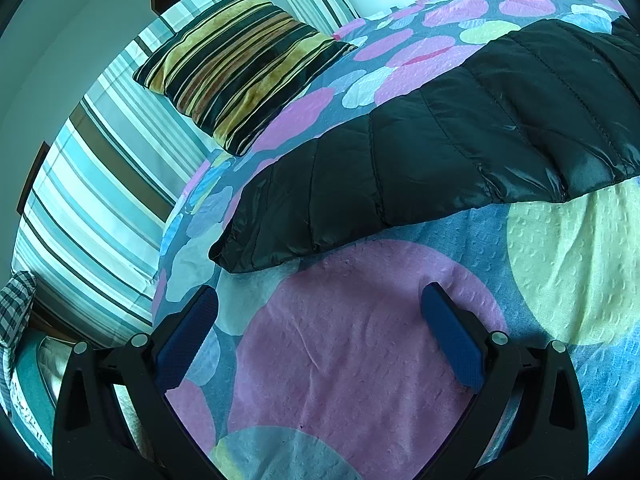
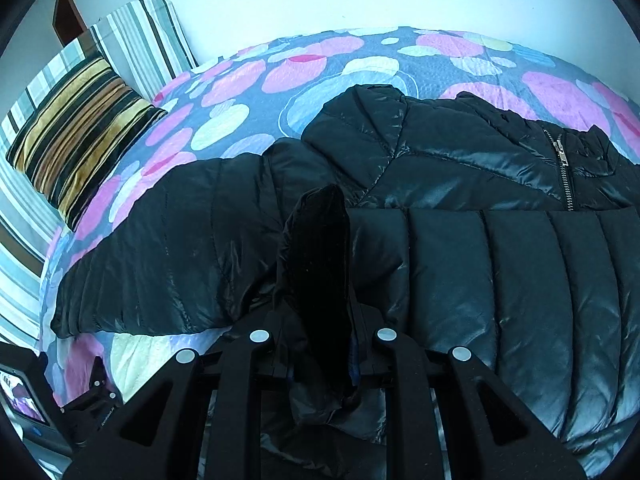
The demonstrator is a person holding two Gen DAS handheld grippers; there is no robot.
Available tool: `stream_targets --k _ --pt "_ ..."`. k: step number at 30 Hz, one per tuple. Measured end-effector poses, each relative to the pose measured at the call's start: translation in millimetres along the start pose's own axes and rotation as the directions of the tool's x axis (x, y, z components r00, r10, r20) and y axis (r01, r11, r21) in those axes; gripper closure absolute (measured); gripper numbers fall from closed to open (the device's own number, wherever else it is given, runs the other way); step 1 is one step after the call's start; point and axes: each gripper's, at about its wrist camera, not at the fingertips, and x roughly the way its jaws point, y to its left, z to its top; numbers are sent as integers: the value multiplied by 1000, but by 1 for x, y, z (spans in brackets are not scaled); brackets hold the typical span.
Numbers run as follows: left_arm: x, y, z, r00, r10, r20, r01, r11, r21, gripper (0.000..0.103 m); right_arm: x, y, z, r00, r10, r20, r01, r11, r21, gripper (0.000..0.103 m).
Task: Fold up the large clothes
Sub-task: 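Lift the sleeve and fold it across the jacket body with the right gripper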
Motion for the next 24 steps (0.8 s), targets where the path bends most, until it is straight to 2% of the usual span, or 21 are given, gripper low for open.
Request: stream_targets --k 5,9,15,20,23,24 --pt "0 0 0 1000 -1 0 1 1000 -1 2 -3 5 0 1000 -14 11 15 1000 -19 82" --pt "0 0 0 1000 1 0 -1 1000 1 2 -14 5 -1 999 -23 29 24 1000 -17 75" --pt "-1 0 1 1000 1 0 -1 1000 1 2 -57 -8 -7 996 1 84 -1 1000 4 72" --pt "-1 0 1 1000 2 0 -2 1000 1 2 -116 -60 -9 980 -33 196 13 994 105 72" --pt "-2 1 1 1000 6 1 -6 1000 4 2 -152 -116 -7 953 -142 267 84 972 218 74" --pt "-2 1 1 1000 6 1 -6 1000 4 2 -163 -141 -5 937 -202 284 126 956 266 78"
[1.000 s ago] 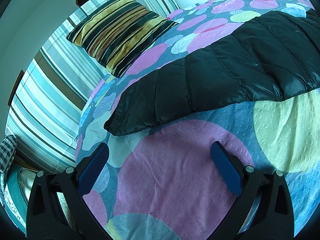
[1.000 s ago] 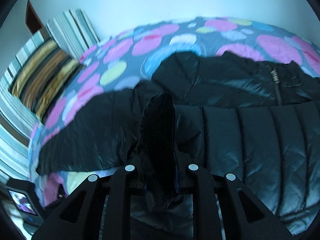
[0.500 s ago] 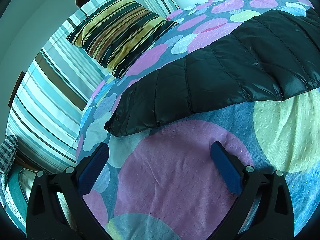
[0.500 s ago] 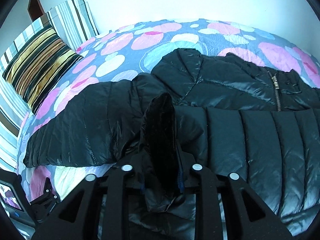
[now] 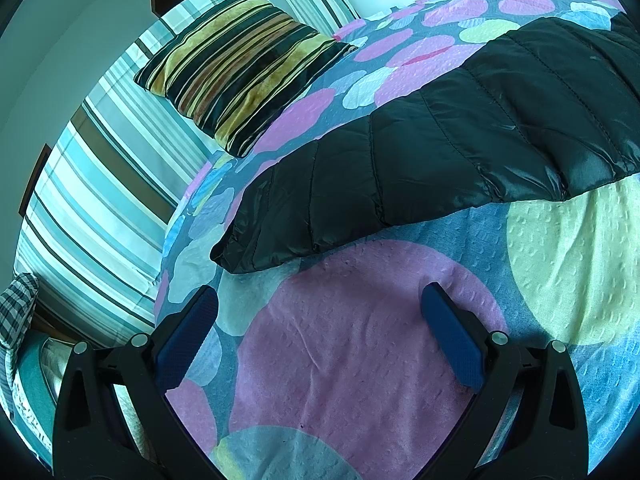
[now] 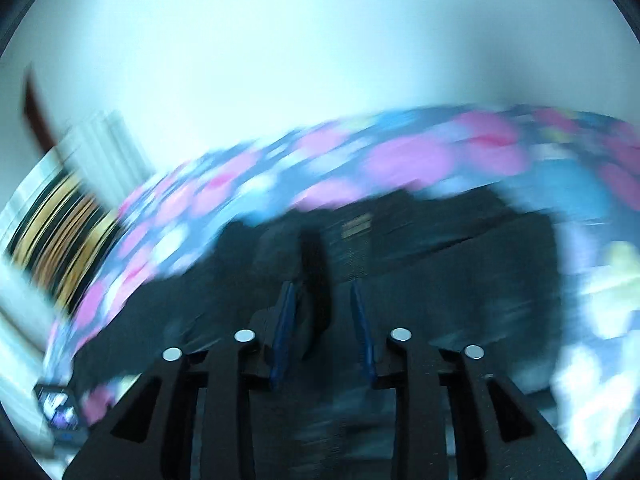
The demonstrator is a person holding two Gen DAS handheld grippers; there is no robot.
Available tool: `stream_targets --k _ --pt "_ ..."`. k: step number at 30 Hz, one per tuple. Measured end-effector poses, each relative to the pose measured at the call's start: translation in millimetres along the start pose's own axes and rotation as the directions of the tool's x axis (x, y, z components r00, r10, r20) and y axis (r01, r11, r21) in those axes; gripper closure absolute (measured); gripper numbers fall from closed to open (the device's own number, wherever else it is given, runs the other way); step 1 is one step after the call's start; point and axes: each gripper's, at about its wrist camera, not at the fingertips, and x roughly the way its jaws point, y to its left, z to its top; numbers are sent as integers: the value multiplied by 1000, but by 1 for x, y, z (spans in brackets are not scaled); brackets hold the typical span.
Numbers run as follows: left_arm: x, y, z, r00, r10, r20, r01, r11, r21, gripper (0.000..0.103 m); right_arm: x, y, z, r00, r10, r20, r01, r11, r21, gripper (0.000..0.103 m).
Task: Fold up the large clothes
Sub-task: 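Lift the sleeve and fold it across the jacket body with the right gripper, then lower the sleeve onto the jacket and open the right gripper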
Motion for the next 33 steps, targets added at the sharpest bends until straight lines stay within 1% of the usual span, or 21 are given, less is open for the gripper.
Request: stream_targets --k 2,4,5,6,7,9,10,12,17,19,21,22,24,25,26,29,33 --pt "-1 1 1 1000 2 0 -2 1000 1 2 1 -54 16 994 -107 21 105 989 104 81" --pt "-1 0 1 1000 3 1 -3 1000 3 2 7 -100 25 986 -168 11 162 967 196 81" --pt "-1 1 1 1000 6 1 -6 1000 5 2 11 -110 25 984 -179 1 175 961 213 81" --pt "-1 1 1 1000 9 3 -9 1000 6 2 18 -125 27 985 -173 -21 173 955 242 81" --pt "-1 2 1 1000 13 4 -13 1000 9 2 23 -130 28 987 -155 -34 158 954 256 81" --pt "-2 2 1 1000 18 4 -18 1000 13 2 33 -124 27 994 -97 -53 107 962 252 81" --pt "-3 1 2 1000 20 5 -20 1000 14 2 37 -116 29 995 -90 -53 100 968 228 81" --pt "-3 1 2 1000 20 5 -20 1000 13 2 42 -109 32 991 -127 -39 132 969 210 81" --pt "-3 0 2 1000 22 4 -22 1000 15 2 48 -135 27 985 -171 -37 174 934 313 81" --pt "-3 0 3 1000 24 5 -24 1000 17 2 54 -143 26 983 -181 -43 185 928 323 86" --pt "-3 0 2 1000 23 4 -23 1000 16 2 66 -146 24 982 -175 -70 188 932 310 88" --pt "-3 -1 2 1000 23 4 -23 1000 17 2 77 -146 22 983 -158 -97 180 935 304 88" --pt "-2 0 2 1000 26 6 -26 999 19 2 105 -149 15 974 -115 -196 170 941 294 89" --pt "-2 0 2 1000 23 4 -23 1000 18 2 114 -151 11 969 -115 -220 178 940 291 92" --pt "-2 0 2 1000 23 4 -23 1000 17 2 120 -152 9 966 -119 -228 184 940 286 92" --pt "-2 -1 2 1000 23 4 -23 1000 17 2 120 -148 9 966 -144 -216 198 947 253 92" --pt "-3 -2 2 1000 24 5 -24 1000 17 2 94 -135 12 970 -179 -166 211 956 204 92"
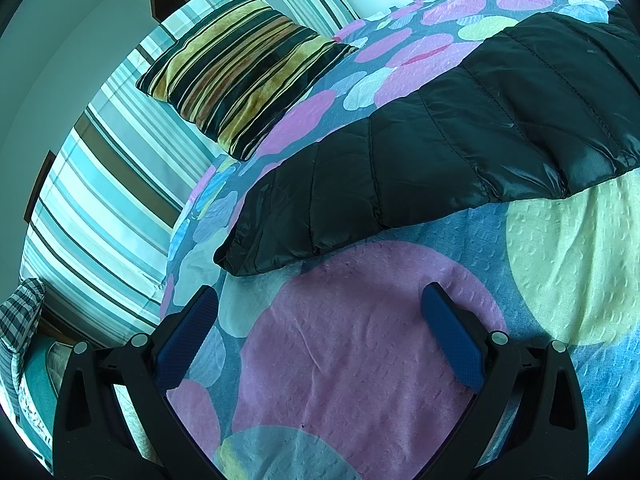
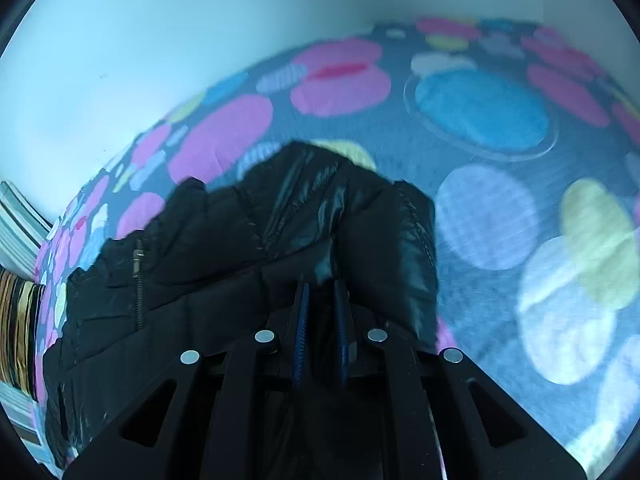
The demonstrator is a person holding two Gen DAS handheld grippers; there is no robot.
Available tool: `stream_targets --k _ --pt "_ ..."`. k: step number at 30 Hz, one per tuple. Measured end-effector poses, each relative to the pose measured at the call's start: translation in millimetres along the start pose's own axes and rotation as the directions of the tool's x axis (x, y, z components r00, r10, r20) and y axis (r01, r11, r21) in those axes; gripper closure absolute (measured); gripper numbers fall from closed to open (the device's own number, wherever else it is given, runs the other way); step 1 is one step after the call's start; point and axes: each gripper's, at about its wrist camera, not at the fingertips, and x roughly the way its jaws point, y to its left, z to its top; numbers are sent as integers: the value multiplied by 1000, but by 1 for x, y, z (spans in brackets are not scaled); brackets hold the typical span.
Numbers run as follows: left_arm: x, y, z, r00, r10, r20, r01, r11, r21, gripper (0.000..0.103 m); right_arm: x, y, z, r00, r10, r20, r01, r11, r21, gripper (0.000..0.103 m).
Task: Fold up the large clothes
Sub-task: 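Lower the sleeve onto the jacket and open the right gripper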
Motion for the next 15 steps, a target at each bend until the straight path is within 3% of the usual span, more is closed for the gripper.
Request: stream_targets --k 5,11,15 --pt "0 0 0 1000 1 0 -1 1000 0 2 -37 2 -19 998 -13 63 16 999 -48 91" --pt "1 0 0 1000 -1 -1 1 1000 0 2 2 -6 -41 997 -75 -28 72 993 -91 92" --pt "0 -1 0 1000 1 0 -1 1000 -1 2 -13 6 -44 994 -105 22 107 985 -137 88"
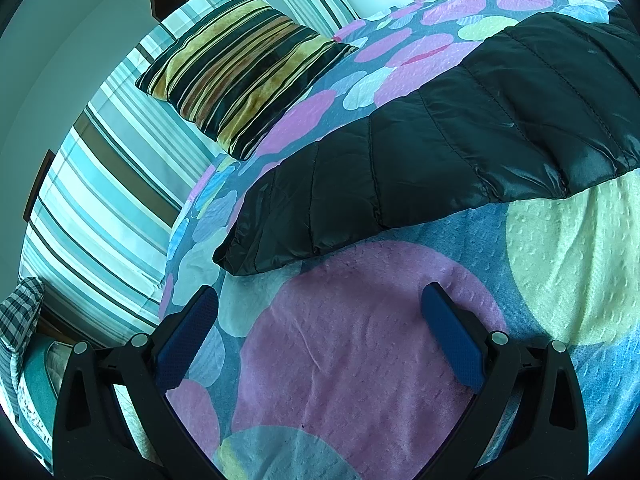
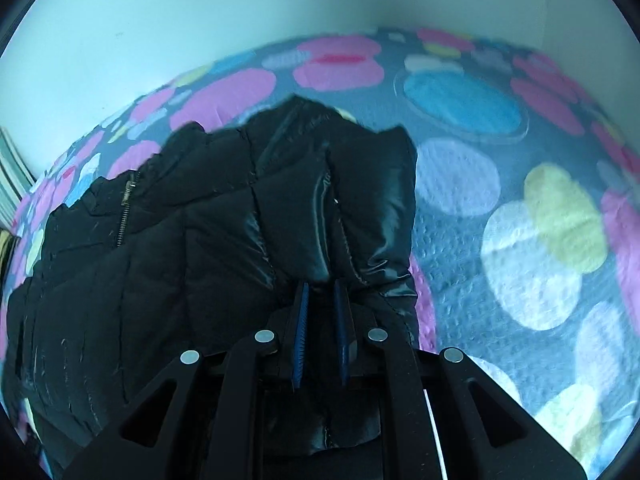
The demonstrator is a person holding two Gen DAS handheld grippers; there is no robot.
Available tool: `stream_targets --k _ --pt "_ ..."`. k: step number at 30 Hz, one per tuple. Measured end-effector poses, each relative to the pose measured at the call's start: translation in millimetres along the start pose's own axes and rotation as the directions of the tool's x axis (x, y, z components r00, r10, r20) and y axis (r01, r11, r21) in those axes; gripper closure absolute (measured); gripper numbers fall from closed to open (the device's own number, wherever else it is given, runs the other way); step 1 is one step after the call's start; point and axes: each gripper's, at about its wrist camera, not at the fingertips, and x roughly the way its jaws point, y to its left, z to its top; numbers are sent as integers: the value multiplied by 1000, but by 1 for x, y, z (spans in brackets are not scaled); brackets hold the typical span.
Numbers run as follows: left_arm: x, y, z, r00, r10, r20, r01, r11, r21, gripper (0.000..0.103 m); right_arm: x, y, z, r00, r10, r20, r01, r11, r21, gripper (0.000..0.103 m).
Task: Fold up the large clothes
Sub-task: 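Lower the sleeve onto the jacket and open the right gripper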
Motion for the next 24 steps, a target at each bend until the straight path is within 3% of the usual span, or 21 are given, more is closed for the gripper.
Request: stream_targets --k 5,8,17,20,24 --pt "1 -1 0 1000 0 -1 0 1000 1 2 -43 8 -12 992 -96 84 102 992 -75 86" --pt "1 -1 0 1000 -2 -4 2 1000 2 2 -52 7 -30 986 -148 82 156 983 -96 86" --pt "2 -2 0 1000 0 -4 0 1000 2 2 -48 -1 -73 965 -250 76 259 954 -154 86" --pt "2 -2 0 1000 -4 -5 4 1000 -1 2 -38 1 -78 952 -292 89 304 936 -178 79" --pt "2 -3 0 1000 -4 -7 4 1000 0 2 -33 3 -83 947 -306 99 320 929 -186 78"
